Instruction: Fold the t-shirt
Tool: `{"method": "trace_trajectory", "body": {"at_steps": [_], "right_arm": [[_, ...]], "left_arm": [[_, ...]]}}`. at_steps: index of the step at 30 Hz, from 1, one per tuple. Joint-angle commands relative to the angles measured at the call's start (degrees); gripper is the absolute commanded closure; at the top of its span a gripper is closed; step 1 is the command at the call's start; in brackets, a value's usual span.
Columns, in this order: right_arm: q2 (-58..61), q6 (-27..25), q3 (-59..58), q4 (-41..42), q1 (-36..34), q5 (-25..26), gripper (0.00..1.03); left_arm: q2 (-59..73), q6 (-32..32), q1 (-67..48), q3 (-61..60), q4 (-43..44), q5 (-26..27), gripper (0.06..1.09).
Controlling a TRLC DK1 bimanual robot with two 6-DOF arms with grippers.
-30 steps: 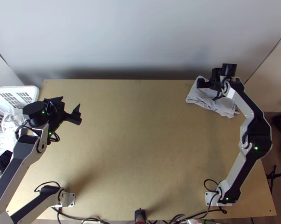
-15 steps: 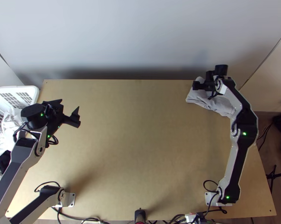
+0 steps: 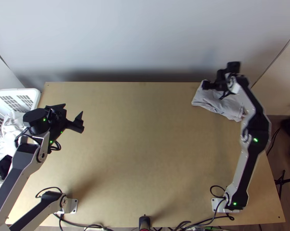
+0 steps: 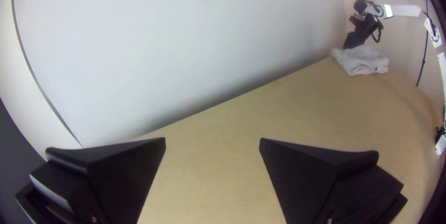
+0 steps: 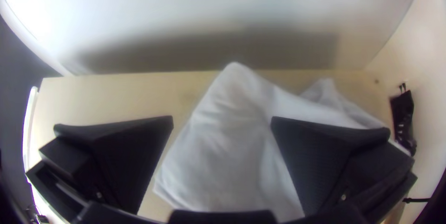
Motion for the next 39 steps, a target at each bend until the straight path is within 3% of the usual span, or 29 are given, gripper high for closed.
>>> {"method": "trace_trajectory", "body": {"at_steps": [1, 11, 16, 30, 39], "right_arm": [[-20.9, 0.1, -16.0, 6.8, -0.8, -0.4, 0.05], [-59.1, -1.6, -62.3, 31.3, 1.0, -0.3, 0.05], [-71.0, -4.3, -80.6, 39.3, 2.2, -0.3, 0.05], [-91.0, -5.4, -100.4, 45.1, 3.7, -0.3, 0.05], [-109.8, -6.7, -108.6, 44.0, 4.3, -0.2, 0.05]], "left_arm": [[-1.3, -0.2, -0.2, -3.1, 2.3, 0.0, 0.1], [-11.8, -4.0, 0.5, -15.0, 9.1, 0.1, 0.1], [-23.9, -3.9, -0.1, -25.1, 15.2, 0.5, 0.1], [-51.0, -2.6, -0.4, -39.4, 16.4, 3.5, 0.1], [-55.3, -0.2, -0.3, -43.3, 15.9, 4.4, 0.1]]}}
